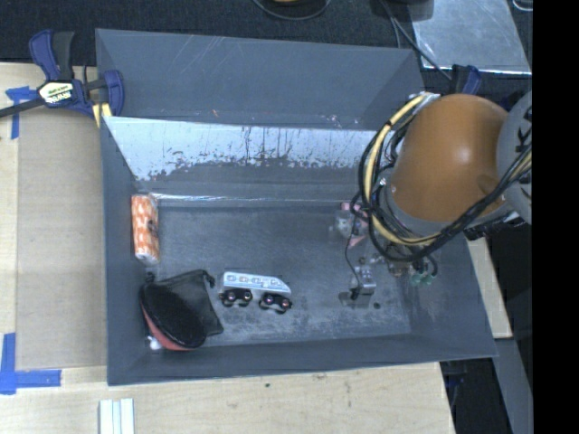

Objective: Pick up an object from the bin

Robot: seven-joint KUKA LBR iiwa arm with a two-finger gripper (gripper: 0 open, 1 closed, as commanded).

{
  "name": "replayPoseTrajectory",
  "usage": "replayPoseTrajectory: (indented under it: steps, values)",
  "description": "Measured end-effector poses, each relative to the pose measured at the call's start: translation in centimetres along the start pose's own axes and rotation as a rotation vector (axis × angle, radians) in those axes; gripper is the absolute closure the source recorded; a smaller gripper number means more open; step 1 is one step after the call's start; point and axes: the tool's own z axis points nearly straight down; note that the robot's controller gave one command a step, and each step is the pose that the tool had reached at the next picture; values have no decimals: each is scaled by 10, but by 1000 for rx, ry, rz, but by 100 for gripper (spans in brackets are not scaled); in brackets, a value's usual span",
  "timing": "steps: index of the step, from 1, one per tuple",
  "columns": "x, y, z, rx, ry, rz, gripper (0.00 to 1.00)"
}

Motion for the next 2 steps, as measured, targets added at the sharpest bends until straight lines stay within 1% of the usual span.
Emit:
replayPoseTrajectory:
  steps: [1, 2]
  values:
    - [-2, 0, -4, 0, -9, 0, 0]
    - [-27, 51, 87, 1, -6, -267, 0]
